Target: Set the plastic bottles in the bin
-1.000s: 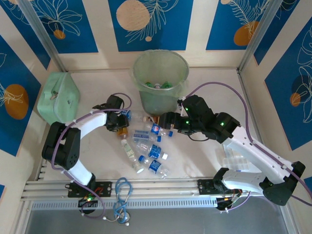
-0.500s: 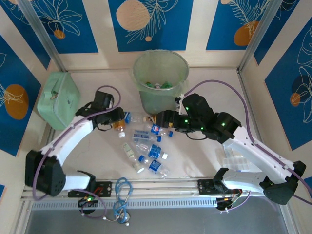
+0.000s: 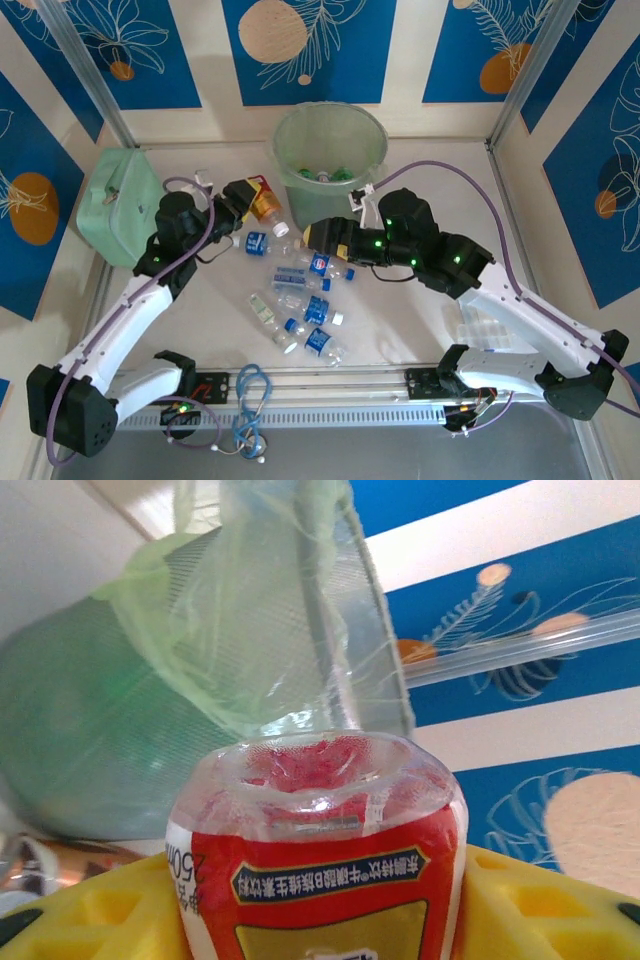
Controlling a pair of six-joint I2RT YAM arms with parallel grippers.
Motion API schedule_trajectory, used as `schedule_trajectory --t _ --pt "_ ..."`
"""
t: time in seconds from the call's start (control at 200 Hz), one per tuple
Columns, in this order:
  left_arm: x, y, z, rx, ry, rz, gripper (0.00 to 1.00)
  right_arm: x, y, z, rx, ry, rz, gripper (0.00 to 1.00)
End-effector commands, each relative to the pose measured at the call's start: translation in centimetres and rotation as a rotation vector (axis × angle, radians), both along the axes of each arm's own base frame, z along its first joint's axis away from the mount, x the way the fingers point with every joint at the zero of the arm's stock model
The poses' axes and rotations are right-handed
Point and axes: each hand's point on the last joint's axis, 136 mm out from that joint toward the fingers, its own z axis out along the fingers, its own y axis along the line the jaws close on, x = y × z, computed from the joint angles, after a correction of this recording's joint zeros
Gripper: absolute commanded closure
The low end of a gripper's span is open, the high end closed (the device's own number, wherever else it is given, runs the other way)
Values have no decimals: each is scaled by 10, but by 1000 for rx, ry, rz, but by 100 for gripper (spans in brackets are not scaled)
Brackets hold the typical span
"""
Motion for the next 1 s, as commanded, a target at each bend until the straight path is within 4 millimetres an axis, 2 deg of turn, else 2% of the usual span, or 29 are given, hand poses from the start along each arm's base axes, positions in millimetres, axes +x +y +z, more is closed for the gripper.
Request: schedule_trajectory --t 0.0,0.355,0.56,0.695,0.995 --pt "-4 -2 59 -243 -140 -23 44 -4 5 13 73 -15 14 20" --pt "-23 -23 91 -405 -231 -95 45 3 26 16 106 -16 38 23" --pt "-33 -41 103 -426 -271 -156 46 16 30 35 180 -40 37 25" --pt "-33 -43 101 -433 -270 -159 46 24 29 46 219 -55 26 28" --pt "-33 -49 95 -445 -256 -180 48 38 28 45 221 -38 6 43"
